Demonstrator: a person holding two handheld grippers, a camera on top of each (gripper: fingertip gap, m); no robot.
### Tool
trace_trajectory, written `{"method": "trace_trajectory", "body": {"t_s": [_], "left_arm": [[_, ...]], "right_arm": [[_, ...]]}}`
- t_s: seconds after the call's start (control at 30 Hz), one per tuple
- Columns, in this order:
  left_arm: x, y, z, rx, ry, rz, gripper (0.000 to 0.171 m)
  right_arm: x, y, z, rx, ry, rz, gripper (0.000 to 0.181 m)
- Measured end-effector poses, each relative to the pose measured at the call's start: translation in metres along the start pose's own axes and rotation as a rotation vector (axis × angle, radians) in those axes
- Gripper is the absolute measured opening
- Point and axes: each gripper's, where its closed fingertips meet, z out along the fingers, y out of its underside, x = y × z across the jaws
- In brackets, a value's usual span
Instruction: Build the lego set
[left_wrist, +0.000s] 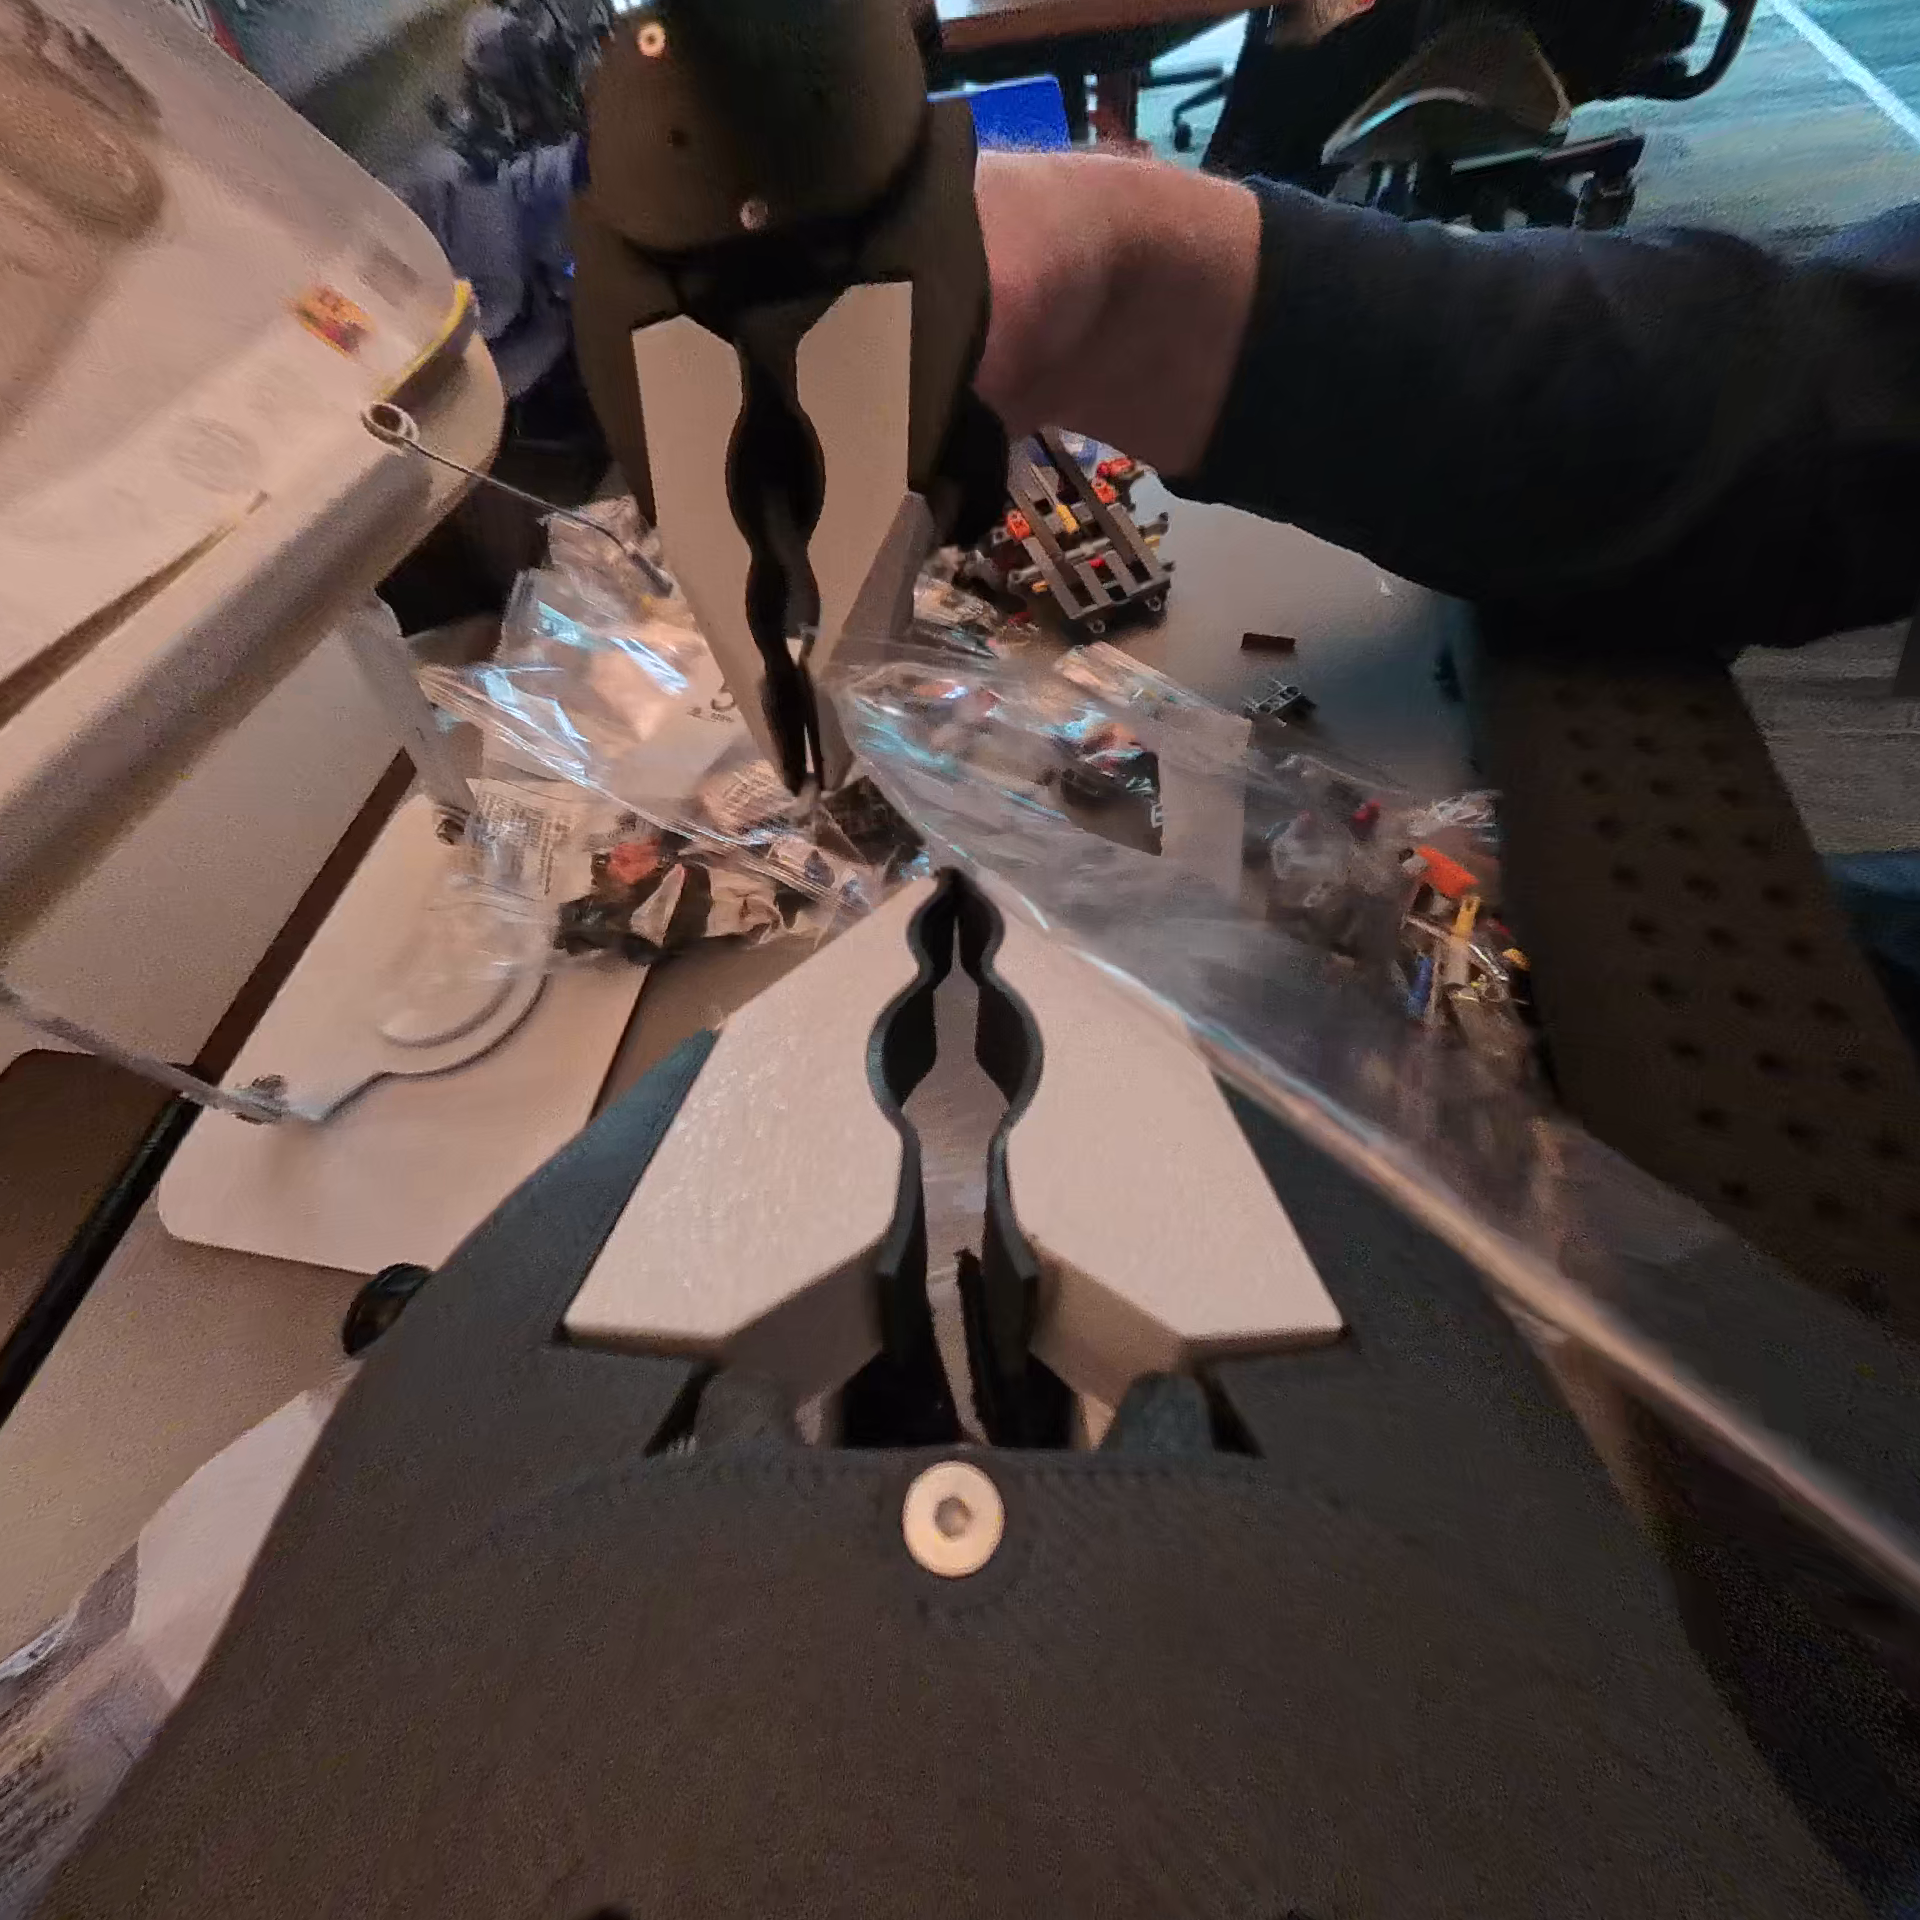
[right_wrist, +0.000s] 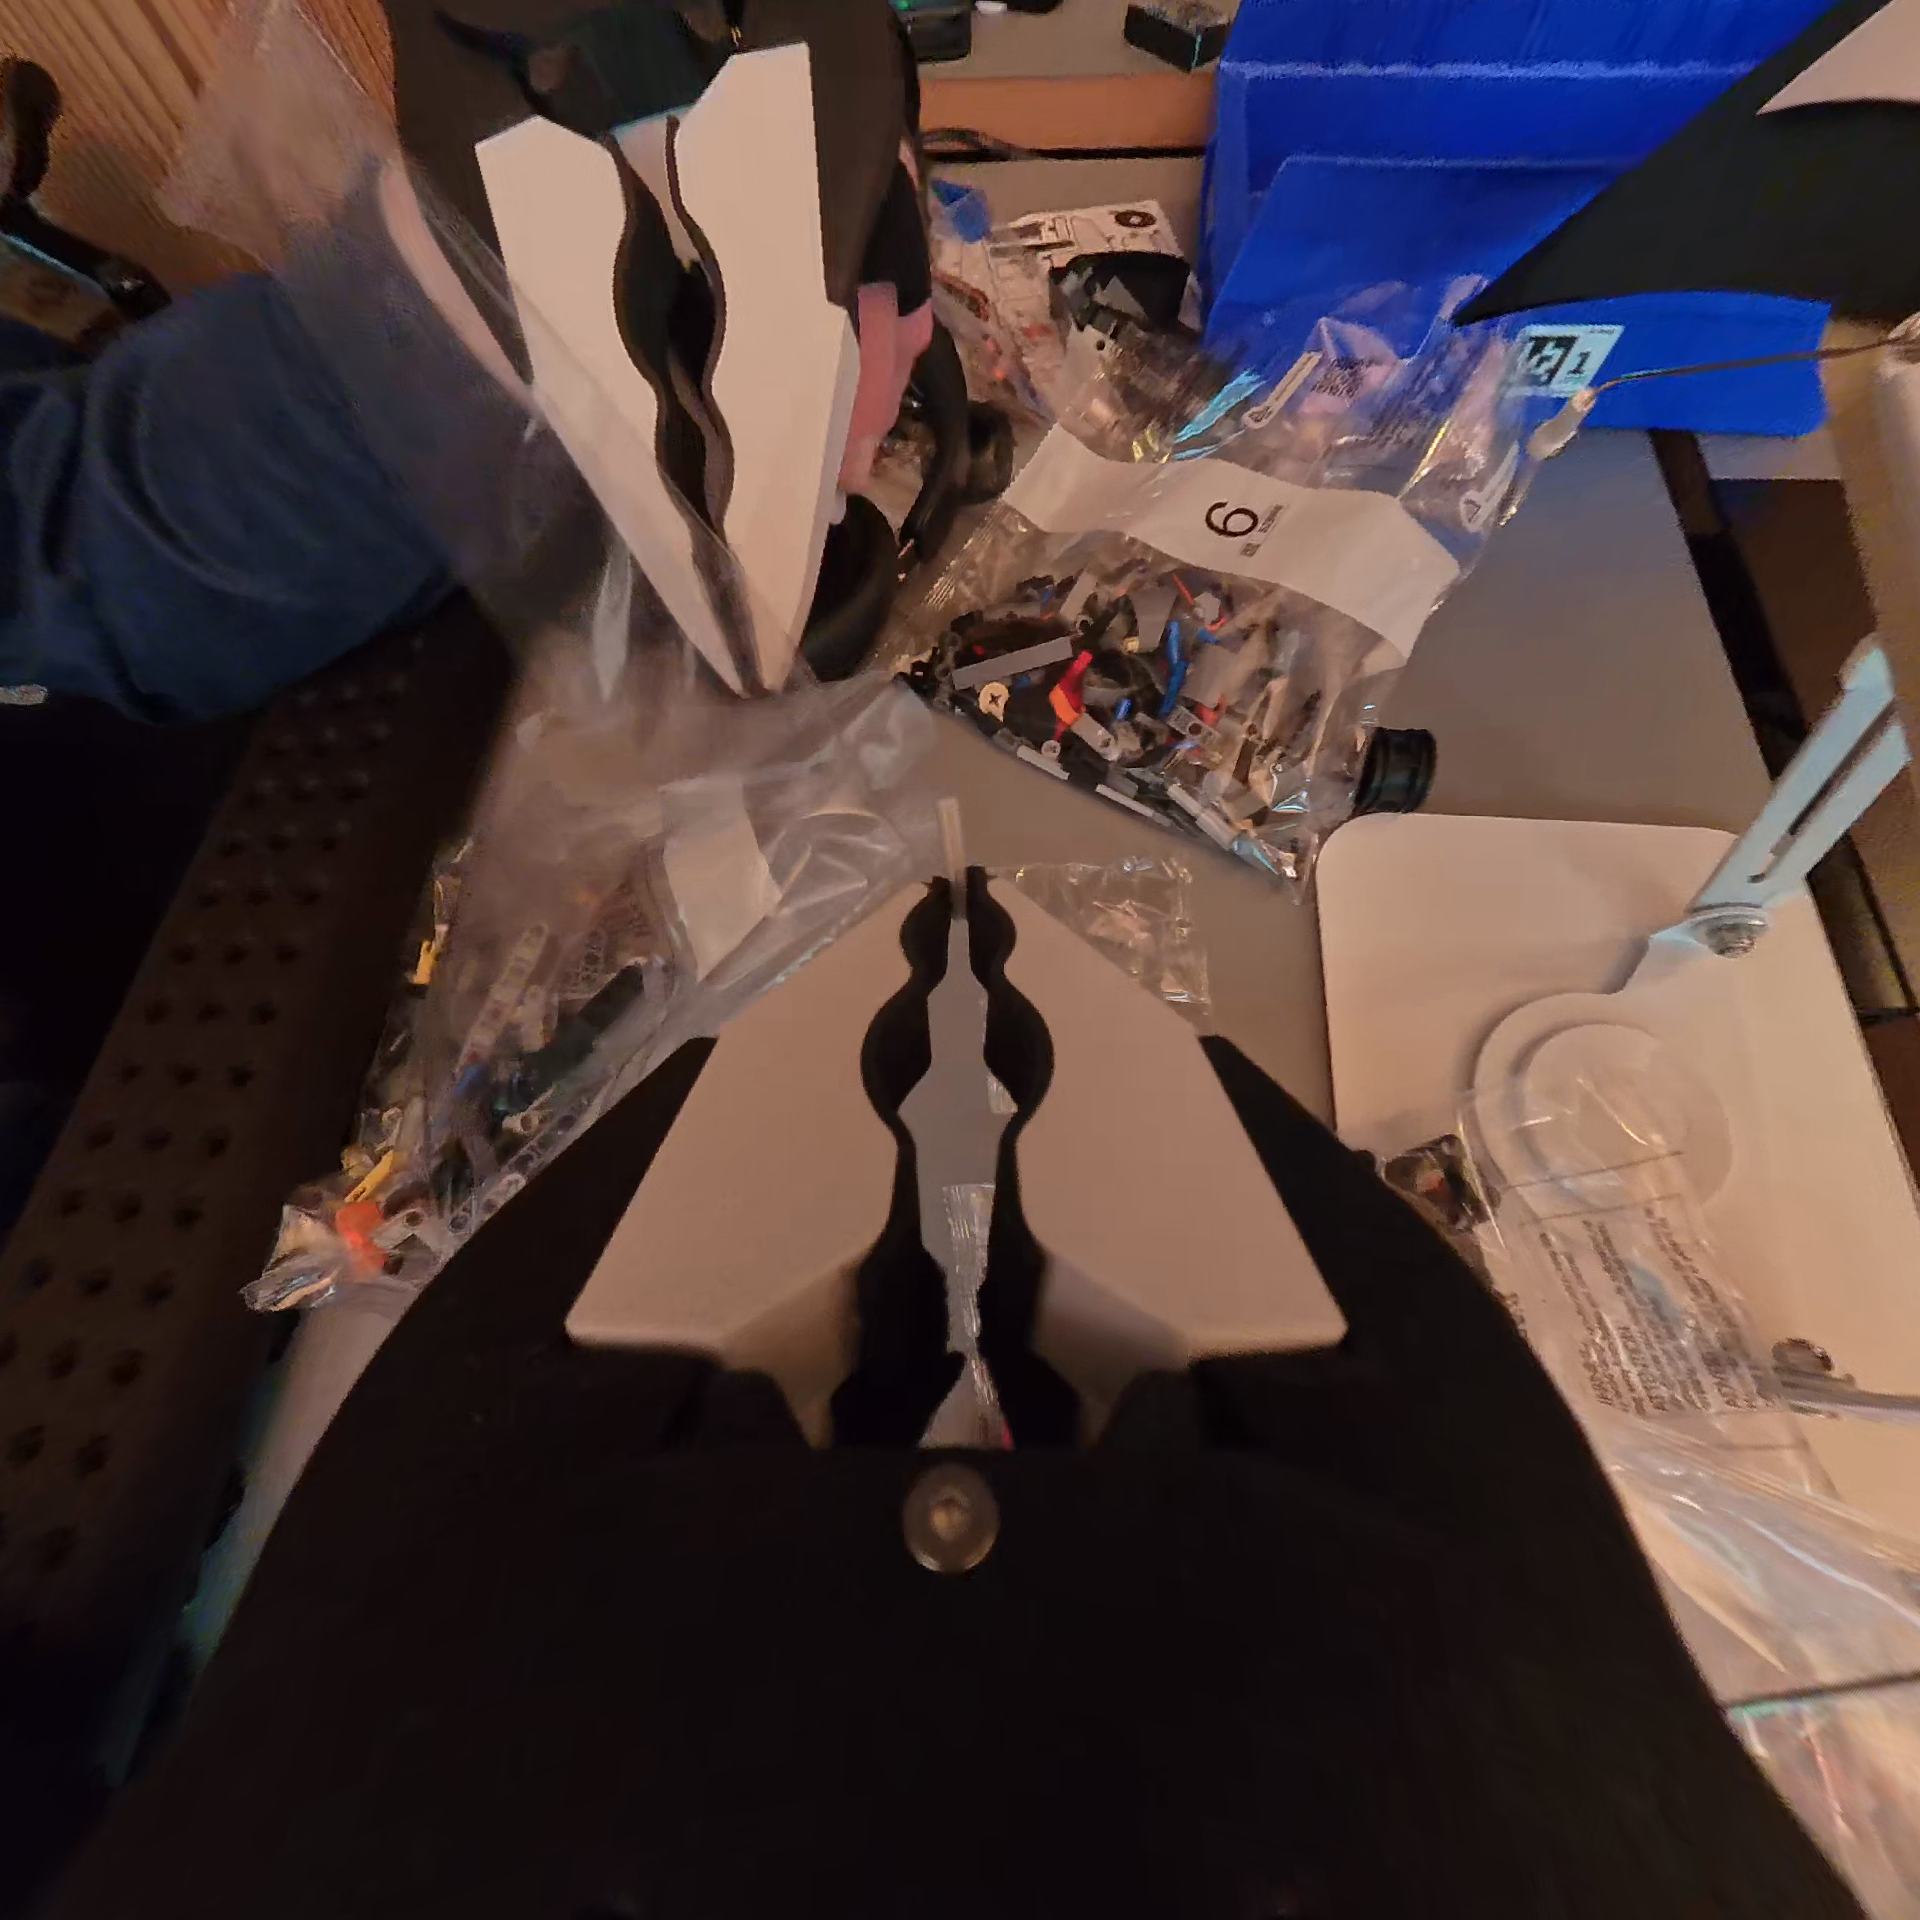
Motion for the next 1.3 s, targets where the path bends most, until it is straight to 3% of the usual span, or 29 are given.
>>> {"method": "trace_trajectory", "body": {"t_s": [0.13, 0.37, 0.47, 0.53, 0.67, 0.83, 0.97, 1.3], "left_arm": [[0.015, 0.003, 0.004, -0.011, 0.102, -0.052, 0.0], [0.022, 0.032, 0.017, -0.135, 0.164, -0.106, 0.03], [0.019, 0.041, 0.023, -0.179, 0.152, -0.1, 0.021], [0.021, 0.046, 0.027, -0.201, 0.167, -0.077, 0.0], [0.015, 0.038, 0.026, -0.181, 0.117, -0.036, 0.0], [0.015, 0.011, 0.009, -0.061, 0.092, 0.0, 0.0], [0.02, 0.026, 0.017, -0.114, 0.146, -0.057, 0.0], [0.039, 0.016, 0.014, -0.015, 0.303, -0.125, 0.039]], "right_arm": [[-0.001, -0.002, -0.009, 0.015, 0.004, -0.003, 0.0], [-0.007, -0.008, -0.013, 0.029, -0.006, -0.023, 0.0], [-0.008, -0.009, -0.015, 0.033, -0.005, -0.027, 0.0], [-0.007, -0.009, -0.017, 0.03, 0.003, -0.027, 0.0], [-0.005, -0.011, -0.023, 0.041, 0.022, -0.026, 0.001], [-0.007, -0.017, -0.035, 0.072, 0.029, -0.03, 0.0], [-0.014, -0.018, -0.037, 0.063, 0.011, -0.042, 0.0], [-0.015, -0.018, -0.039, 0.061, 0.01, -0.046, 0.0]]}}
